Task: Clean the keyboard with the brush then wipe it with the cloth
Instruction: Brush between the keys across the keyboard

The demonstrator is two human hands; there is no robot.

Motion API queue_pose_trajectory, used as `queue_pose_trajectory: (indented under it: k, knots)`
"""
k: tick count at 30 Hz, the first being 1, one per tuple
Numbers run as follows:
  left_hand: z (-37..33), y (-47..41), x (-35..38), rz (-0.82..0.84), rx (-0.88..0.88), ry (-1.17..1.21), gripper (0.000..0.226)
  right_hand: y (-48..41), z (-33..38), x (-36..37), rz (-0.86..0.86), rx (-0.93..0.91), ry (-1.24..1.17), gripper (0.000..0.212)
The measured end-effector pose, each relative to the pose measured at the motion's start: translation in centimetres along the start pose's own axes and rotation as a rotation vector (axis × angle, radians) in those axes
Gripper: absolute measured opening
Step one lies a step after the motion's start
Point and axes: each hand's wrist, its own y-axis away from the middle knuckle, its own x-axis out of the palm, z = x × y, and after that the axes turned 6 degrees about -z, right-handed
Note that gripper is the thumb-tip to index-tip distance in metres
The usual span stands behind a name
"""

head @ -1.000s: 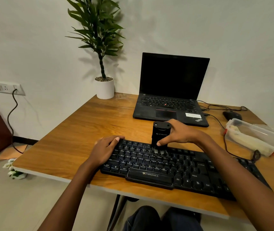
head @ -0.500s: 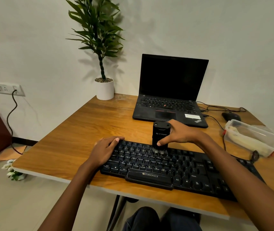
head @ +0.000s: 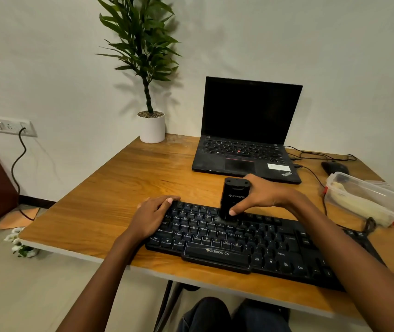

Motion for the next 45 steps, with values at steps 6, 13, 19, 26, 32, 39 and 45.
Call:
queue_pose_trajectory:
  k: [6,13,19,26,32,39,45]
  knots:
    - [0.0,0.0,0.0,-0.005,-0.001,-0.003,0.047,-0.8,1.3,-1.2,0.13,0.003,0.128,0.02]
    - [-0.2,0.1,-0.1,0.003,0.004,-0.019,0.048,-1.0,-0.1,-0.2,-0.015,0.007,-0.019,0.025]
    - [-0.3,0.1,-0.1,0.006,-0.006,-0.008,0.05,-1.3,-0.4,0.2,-0.055,0.011,-0.061,0.028]
    - [-0.3,0.1,-0.2,0.016,-0.01,0.007,0.05,-1.1,0.1,0.8,-0.09,-0.042,-0.11,0.032]
    - [-0.4,0.2,-0.2,0.015,-0.008,0.007,0.051,-1.7,0.4,1.2,-0.121,-0.025,-0.035,0.055]
    - [-0.3,0.2,-0.2,0.019,-0.013,0.0,0.051,-1.9,0.2,1.0,-0.145,-0.095,-0.033,0.023]
    - [-0.5,0.2,-0.3,0.026,-0.02,-0.02,0.053,-1.8,1.4,-0.3,0.047,-0.07,0.137,0.024]
